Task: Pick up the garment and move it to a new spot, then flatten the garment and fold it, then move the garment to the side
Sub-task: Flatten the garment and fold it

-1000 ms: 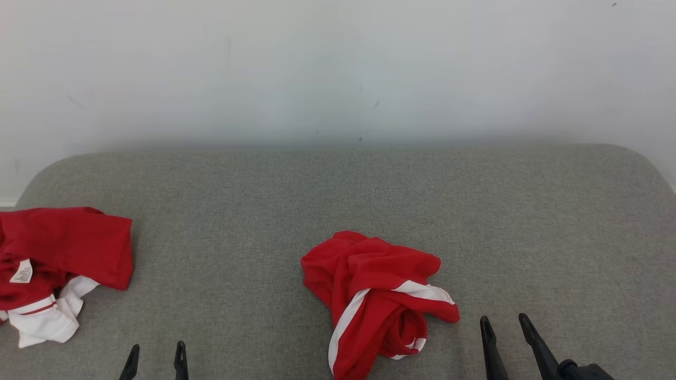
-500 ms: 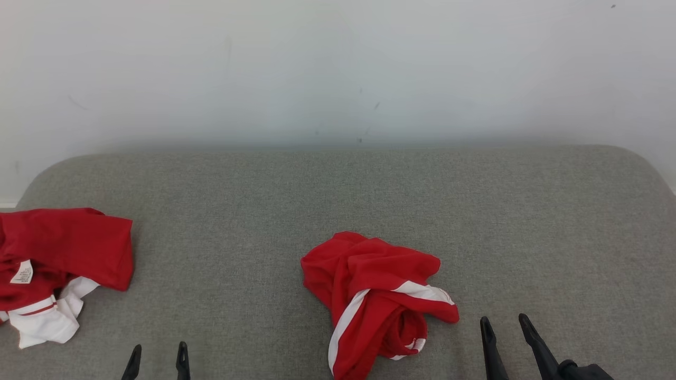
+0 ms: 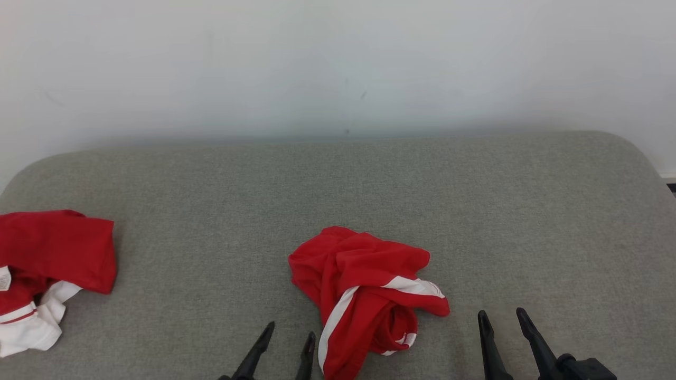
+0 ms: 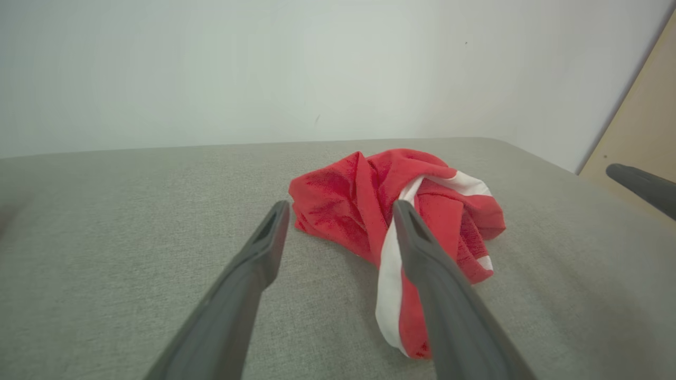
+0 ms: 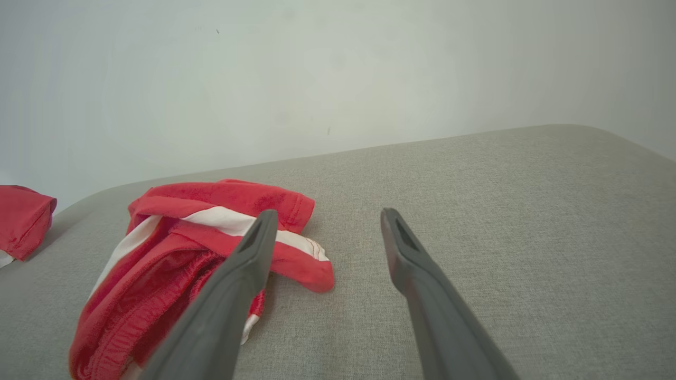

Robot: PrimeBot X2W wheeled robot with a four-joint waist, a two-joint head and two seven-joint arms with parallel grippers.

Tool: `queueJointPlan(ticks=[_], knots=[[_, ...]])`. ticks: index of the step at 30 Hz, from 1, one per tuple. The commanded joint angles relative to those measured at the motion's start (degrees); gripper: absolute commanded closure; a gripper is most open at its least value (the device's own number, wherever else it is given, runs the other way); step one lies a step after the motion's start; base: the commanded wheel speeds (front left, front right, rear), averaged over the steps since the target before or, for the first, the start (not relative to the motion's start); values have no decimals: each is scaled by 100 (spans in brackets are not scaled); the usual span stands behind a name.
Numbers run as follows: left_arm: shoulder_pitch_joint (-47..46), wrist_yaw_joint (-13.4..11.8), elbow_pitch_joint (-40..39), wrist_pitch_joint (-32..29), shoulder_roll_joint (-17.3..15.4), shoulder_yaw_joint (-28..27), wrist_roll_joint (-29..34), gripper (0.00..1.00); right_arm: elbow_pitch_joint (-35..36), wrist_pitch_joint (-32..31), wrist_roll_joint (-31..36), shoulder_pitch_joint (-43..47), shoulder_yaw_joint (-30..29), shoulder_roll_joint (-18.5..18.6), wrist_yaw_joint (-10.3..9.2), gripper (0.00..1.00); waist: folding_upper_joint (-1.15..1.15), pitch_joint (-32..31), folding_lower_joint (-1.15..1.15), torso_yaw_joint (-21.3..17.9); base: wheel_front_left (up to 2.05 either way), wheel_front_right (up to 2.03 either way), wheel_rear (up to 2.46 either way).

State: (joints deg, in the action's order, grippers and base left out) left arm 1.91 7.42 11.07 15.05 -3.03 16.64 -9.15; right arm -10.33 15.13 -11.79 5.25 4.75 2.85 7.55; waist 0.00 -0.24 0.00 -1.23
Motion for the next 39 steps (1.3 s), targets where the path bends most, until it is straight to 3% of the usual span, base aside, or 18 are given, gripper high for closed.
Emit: queueJointPlan(ticks=[1,6,15,16,17,18,26,30,35,39], knots=[[-137,3,93,18,-48,162,-62,0,-2,2,-50,-52,2,7,-13,0,0,102,0,-140,0,0,0],[-458,5,597,19,-55,775,-298,0,-13,2,-42,-85,-38,7,-13,0,0,235,0,-418,0,0,0],[-986,0,1798,19,-39,979,-409,0,32,2,-36,-191,-118,6,-13,0,0,471,0,-700,0,0,0],[-1050,0,1863,19,-31,943,-490,16,37,2,-38,-202,-124,6,-13,0,0,484,0,-700,0,0,0],[-1130,0,1883,19,-28,910,-504,84,45,2,-39,-211,-132,6,-13,0,0,495,0,-694,0,0,0],[-1180,0,1921,19,-21,931,-520,100,45,2,-36,-214,-144,6,-13,0,0,502,0,-680,0,0,0],[-1371,0,1475,19,-114,311,-505,100,36,1,-129,-137,-226,5,-13,0,0,444,0,-329,0,0,0],[-1336,0,857,19,-393,7,-264,100,19,2,-192,-119,-211,7,-13,0,0,402,0,-78,0,0,0],[-1070,0,319,19,-655,-117,-131,100,-34,1,-273,-39,-156,7,-13,0,0,280,0,163,0,0,0],[-755,0,293,19,-758,87,-234,100,-66,2,-283,-67,-120,7,-13,0,0,242,0,233,0,0,0]])
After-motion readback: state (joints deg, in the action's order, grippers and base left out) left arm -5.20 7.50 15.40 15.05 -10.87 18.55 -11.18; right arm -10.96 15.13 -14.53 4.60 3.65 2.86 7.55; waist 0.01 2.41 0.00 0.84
